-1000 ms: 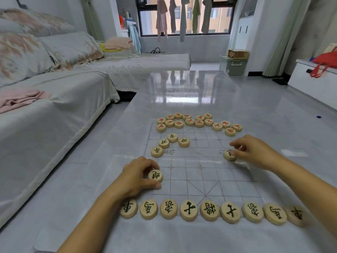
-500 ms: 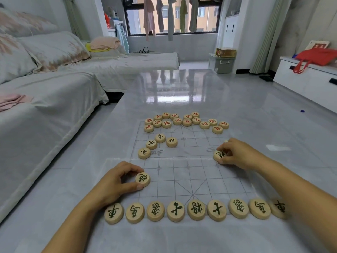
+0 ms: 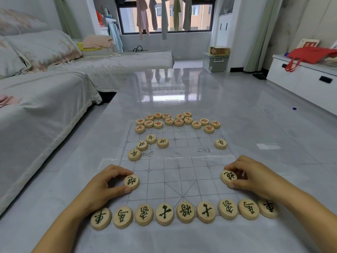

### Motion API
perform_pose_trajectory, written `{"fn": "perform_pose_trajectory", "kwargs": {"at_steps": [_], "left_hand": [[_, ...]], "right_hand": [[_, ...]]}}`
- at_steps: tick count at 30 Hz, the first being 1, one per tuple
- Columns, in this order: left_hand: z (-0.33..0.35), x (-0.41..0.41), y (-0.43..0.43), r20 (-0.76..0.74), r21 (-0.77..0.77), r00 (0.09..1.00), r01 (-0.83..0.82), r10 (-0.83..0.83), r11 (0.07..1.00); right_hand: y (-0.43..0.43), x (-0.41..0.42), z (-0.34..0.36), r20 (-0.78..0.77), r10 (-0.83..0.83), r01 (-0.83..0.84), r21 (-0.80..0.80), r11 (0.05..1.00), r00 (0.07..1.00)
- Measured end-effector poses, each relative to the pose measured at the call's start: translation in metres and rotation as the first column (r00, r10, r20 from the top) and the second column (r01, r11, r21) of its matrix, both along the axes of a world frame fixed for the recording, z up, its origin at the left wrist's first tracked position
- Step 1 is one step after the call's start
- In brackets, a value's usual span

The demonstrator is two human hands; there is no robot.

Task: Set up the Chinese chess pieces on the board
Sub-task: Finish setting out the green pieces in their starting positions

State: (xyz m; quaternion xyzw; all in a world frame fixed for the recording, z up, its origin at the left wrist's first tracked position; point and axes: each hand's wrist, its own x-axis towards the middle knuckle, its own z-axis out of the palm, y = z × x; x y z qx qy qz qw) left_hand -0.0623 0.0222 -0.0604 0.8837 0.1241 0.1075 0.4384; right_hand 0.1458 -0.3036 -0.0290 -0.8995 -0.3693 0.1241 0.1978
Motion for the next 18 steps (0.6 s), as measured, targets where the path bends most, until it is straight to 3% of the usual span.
{"fn": "perform_pose_trajectory", "kwargs": {"at_steps": [9,18], "left_hand": [[-0.0002,-0.0009,0.0002,0.016,-0.014,1.0,0.001,-0.001,1.0],[-0.0014,-0.0009,-0.0003,-0.006,-0.019,1.0,-0.007,0.007,1.0]], "right_hand": [[0.0001,-0.0019,-0.0046,0.032,-0.027,0.025,0.037,0.999,0.999],[-0.0042,0.0002,-0.0017,-0.034,0.016,-0.014,0.039,0.999,0.999]]}}
